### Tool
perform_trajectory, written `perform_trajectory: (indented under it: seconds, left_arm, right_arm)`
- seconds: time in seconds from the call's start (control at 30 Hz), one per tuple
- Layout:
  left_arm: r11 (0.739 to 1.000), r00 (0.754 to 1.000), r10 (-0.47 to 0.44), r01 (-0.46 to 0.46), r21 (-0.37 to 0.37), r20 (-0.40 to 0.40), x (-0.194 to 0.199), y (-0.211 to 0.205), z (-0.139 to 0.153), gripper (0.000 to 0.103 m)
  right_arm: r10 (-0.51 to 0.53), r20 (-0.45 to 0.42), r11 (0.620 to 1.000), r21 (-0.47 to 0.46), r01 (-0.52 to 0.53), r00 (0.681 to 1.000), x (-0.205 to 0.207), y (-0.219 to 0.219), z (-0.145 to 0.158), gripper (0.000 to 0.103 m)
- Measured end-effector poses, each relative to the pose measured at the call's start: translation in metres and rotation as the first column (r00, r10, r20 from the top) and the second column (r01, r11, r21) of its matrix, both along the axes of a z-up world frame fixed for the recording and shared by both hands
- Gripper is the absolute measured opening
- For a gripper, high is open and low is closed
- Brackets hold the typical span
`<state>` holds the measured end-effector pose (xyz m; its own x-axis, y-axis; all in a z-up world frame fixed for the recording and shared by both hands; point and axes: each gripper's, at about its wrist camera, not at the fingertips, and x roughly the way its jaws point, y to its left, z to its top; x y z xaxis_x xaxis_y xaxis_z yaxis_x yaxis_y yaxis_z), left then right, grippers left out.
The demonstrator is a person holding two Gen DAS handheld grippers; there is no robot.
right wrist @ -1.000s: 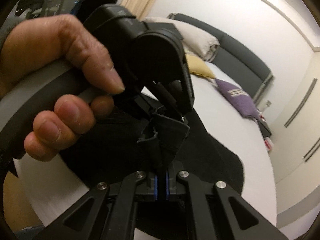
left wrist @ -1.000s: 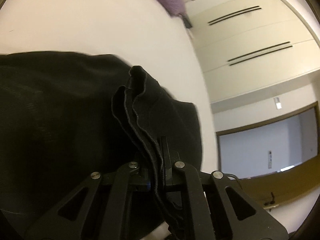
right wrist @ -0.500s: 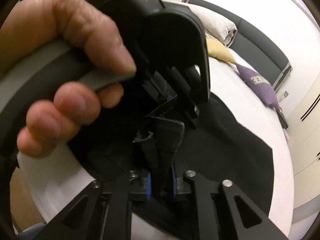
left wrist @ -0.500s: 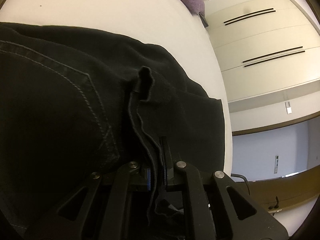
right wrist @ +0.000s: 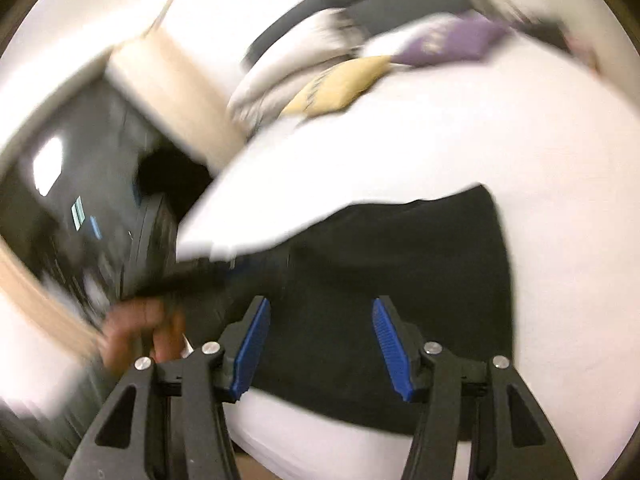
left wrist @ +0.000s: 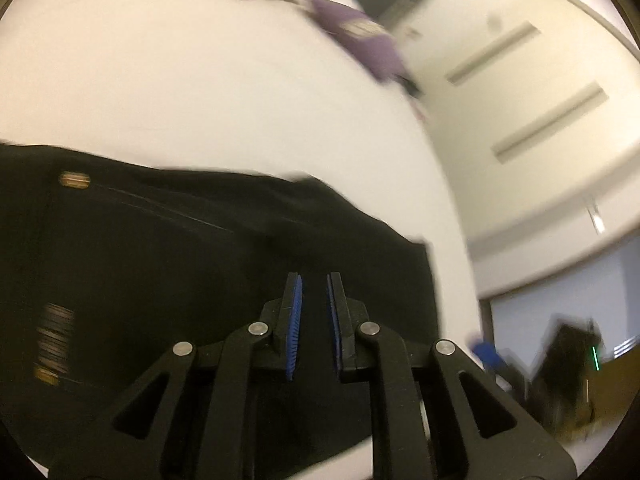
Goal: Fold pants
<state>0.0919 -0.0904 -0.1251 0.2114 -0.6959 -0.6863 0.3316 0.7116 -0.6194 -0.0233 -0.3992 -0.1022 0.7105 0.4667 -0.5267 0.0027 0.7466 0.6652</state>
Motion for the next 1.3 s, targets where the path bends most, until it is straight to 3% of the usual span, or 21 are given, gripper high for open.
perform_trajectory:
  seconds: [0.1, 0.17, 0.2, 0.23, 0.27, 0.33, 0.4, 0.43, 0.5, 0.57, 0.67, 0.77, 0.8, 0.87, 0.93, 1.0, 1.07, 1.13, 1.23, 1.3]
  left_arm:
    - [0.993, 0.993, -0.114, 0.115, 0.012, -0.027, -0.025, -0.046, -0.02, 0.012]
    - [0.984, 0.987, -0.149, 0.154, 0.093, -0.065, -0.035, -0.067, -0.049, 0.012]
    - [0.983, 0.987, -0.147, 0.153, 0.104, -0.069, -0.039, -0.068, -0.061, 0.012]
    - [0.987, 0.989, -0.143, 0.145, 0.067, -0.042, -0.042, -0.063, -0.063, 0.012]
    - [0.989, 0.99, -0.139, 0.14, 0.053, -0.036, -0.044, -0.06, -0.065, 0.012]
    - [0.992, 0.992, -0.12, 0.122, 0.041, -0.045, -0.045, -0.048, -0.064, 0.012]
    - [0.991, 0.995, -0.096, 0.097, 0.092, -0.015, -0.047, -0.039, -0.056, 0.012]
    - [0.989, 0.996, -0.09, 0.088, 0.119, 0.011, -0.047, -0.036, -0.048, 0.012]
    - [0.988, 0.994, -0.076, 0.063, 0.144, 0.083, -0.046, -0.038, -0.027, 0.012]
    - [0.992, 0.991, -0.068, 0.055, 0.113, 0.119, -0.04, -0.047, -0.016, 0.012]
    - [0.992, 0.989, -0.077, 0.063, 0.11, 0.128, -0.031, -0.061, -0.016, 0.012]
    - [0.982, 0.993, -0.091, 0.077, 0.173, 0.077, -0.026, -0.075, -0.046, 0.012]
    - [0.983, 0.994, -0.09, 0.078, 0.168, 0.062, -0.022, -0.074, -0.053, 0.012]
    - [0.994, 0.997, -0.065, 0.061, 0.086, 0.043, -0.02, -0.067, -0.065, 0.012]
    - [0.997, 0.999, -0.046, 0.044, 0.058, 0.021, -0.019, -0.06, -0.065, 0.012]
    - [0.995, 0.999, -0.035, 0.032, 0.09, 0.032, -0.021, -0.058, -0.054, 0.012]
    - [0.995, 0.996, -0.039, 0.031, 0.091, 0.085, -0.026, -0.062, -0.041, 0.012]
    - [0.994, 0.992, -0.052, 0.04, 0.099, 0.119, -0.034, -0.061, -0.034, 0.012]
    - [0.988, 0.995, -0.06, 0.048, 0.145, 0.077, -0.032, -0.076, -0.055, 0.012]
    - [0.998, 0.997, -0.031, 0.026, 0.062, 0.075, -0.033, -0.066, -0.068, 0.012]
  right_arm:
    - [-0.001, -0.069, 0.984, 0.177, 0.013, 0.998, 0.006, -0.022, -0.036, 0.057]
    - [-0.027, -0.192, 0.984, 0.169, 0.06, 0.981, 0.008, -0.029, -0.071, 0.055]
    - [-0.039, -0.234, 0.982, 0.169, 0.08, 0.972, 0.005, -0.033, -0.087, 0.047]
    - [-0.056, -0.216, 0.982, 0.165, 0.093, 0.975, -0.008, -0.032, -0.097, 0.025]
    - [-0.073, -0.2, 0.982, 0.157, 0.106, 0.977, -0.016, -0.04, -0.1, 0.017]
    - [-0.078, -0.213, 0.974, 0.192, 0.12, 0.974, -0.019, -0.058, -0.1, 0.014]
    - [-0.085, -0.225, 0.982, 0.144, 0.119, 0.971, -0.021, -0.064, -0.084, 0.015]
    - [-0.093, -0.202, 0.987, 0.11, 0.117, 0.975, -0.022, -0.059, -0.073, 0.019]
    - [-0.098, -0.103, 0.985, 0.132, 0.111, 0.99, -0.01, -0.064, -0.046, 0.02]
    - [-0.089, -0.049, 0.982, 0.161, 0.096, 0.995, 0.02, -0.054, -0.031, 0.041]
    - [-0.014, -0.055, 0.973, 0.23, 0.026, 0.998, 0.075, -0.023, -0.046, 0.044]
    - [0.023, -0.166, 0.966, 0.259, 0.021, 0.986, 0.119, -0.014, -0.085, 0.044]
    - [0.018, -0.195, 0.966, 0.258, 0.033, 0.981, 0.123, -0.022, -0.098, 0.042]
    - [-0.029, -0.255, 0.956, 0.276, 0.101, 0.966, 0.133, -0.041, -0.123, 0.0]
    - [-0.08, -0.269, 0.938, 0.304, 0.164, 0.96, 0.133, -0.059, -0.129, 0.0]
    - [-0.138, -0.249, 0.947, 0.249, 0.201, 0.959, 0.127, -0.071, -0.113, 0.004]
    - [-0.119, -0.18, 0.953, 0.254, 0.163, 0.976, 0.117, -0.067, -0.086, 0.034]
    - [-0.065, -0.097, 0.951, 0.295, 0.091, 0.993, 0.101, -0.052, -0.068, 0.054]
    - [0.044, -0.067, 0.942, 0.336, -0.019, 0.997, 0.084, -0.014, -0.071, 0.058]
    - [0.076, -0.128, 0.943, 0.332, -0.029, 0.989, 0.08, -0.002, -0.093, 0.062]
